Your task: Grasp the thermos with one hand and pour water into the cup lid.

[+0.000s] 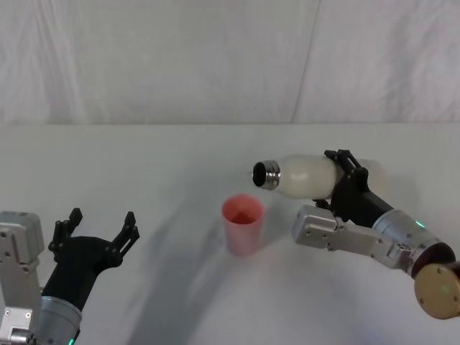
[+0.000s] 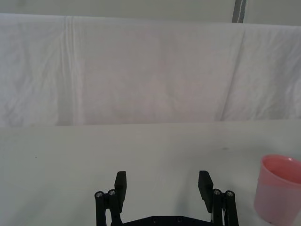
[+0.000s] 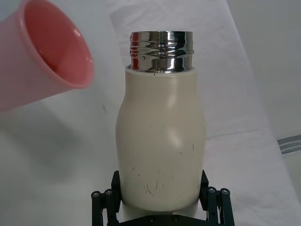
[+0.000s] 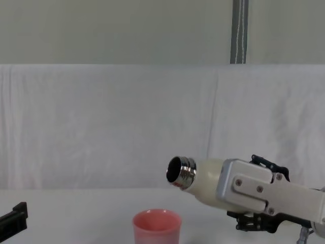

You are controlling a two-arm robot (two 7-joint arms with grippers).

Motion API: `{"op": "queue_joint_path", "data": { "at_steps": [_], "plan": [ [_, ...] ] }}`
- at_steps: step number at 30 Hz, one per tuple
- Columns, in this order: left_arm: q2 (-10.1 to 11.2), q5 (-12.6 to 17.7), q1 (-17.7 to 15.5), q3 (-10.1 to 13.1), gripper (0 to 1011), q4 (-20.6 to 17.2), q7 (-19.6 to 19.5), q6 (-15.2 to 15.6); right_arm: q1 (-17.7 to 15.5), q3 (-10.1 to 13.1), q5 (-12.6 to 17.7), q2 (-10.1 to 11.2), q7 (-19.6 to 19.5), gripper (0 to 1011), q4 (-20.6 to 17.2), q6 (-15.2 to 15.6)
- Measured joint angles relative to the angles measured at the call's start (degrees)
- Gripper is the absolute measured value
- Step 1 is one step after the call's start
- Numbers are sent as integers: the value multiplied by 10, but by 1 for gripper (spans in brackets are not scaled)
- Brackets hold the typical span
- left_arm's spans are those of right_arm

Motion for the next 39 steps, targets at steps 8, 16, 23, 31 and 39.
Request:
{"op": "queue_joint_path", "data": {
  "at_steps": [8, 16, 23, 31, 39],
  "plan": [
    [0, 0, 0, 0, 1001, 0, 0, 0, 6, -11, -25, 2, -6, 950, 6, 4],
    [0, 0, 0, 0, 1001, 0, 0, 0, 10, -18, -48, 6, -13, 950, 6, 14],
    [0, 0, 0, 0, 1001, 0, 0, 0, 13, -25, -70, 9, -18, 950, 3, 21],
    [0, 0, 0, 0, 1001, 0, 0, 0, 17, -32, -87, 12, -20, 950, 1, 23],
    [0, 0, 0, 0, 1001, 0, 0, 0, 22, -43, -107, 16, -21, 950, -2, 26]
  ]
}}
